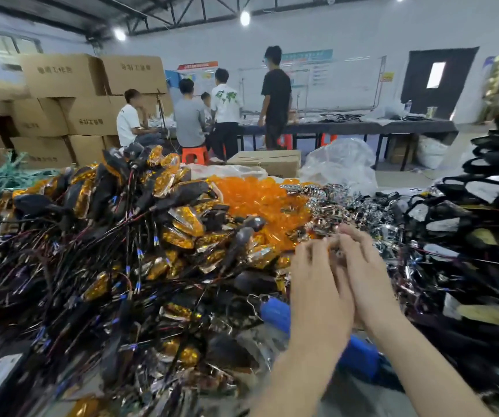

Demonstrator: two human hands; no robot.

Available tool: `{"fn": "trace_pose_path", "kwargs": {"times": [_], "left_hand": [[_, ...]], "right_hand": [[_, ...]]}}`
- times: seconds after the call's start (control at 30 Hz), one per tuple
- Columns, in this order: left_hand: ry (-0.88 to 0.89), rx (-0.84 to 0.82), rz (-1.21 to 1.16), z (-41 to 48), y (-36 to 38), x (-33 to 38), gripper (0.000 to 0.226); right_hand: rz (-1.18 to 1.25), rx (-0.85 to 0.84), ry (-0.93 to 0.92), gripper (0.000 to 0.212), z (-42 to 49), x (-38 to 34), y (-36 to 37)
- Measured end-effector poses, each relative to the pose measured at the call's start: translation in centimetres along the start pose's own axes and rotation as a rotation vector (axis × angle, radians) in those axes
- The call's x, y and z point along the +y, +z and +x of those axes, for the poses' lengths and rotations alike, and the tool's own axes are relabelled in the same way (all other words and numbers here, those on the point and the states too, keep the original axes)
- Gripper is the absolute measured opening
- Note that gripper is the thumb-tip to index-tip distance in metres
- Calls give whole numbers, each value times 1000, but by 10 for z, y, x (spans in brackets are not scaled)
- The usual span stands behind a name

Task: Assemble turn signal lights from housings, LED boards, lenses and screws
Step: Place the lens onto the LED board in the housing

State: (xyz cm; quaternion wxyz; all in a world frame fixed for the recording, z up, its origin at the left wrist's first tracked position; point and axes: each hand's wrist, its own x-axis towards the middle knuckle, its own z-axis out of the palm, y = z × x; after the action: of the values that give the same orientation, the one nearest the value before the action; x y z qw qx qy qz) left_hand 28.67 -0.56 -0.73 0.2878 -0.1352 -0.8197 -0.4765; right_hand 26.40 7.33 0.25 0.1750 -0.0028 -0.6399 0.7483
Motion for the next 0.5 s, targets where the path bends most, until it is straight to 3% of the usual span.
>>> {"fn": "trace_pose_path", "kwargs": {"times": [0.23, 0.4, 0.5], "left_hand": [[61, -309, 246, -25, 38, -16, 22], [-61, -502, 348, 12, 62, -25, 25], [-66, -492, 453, 35, 77, -30, 27]], "right_hand": [[-217, 75, 35, 26, 0, 33, -78], [-23, 215, 188, 20, 39, 27, -92], [-36, 239, 173, 20, 63, 25, -97]]}}
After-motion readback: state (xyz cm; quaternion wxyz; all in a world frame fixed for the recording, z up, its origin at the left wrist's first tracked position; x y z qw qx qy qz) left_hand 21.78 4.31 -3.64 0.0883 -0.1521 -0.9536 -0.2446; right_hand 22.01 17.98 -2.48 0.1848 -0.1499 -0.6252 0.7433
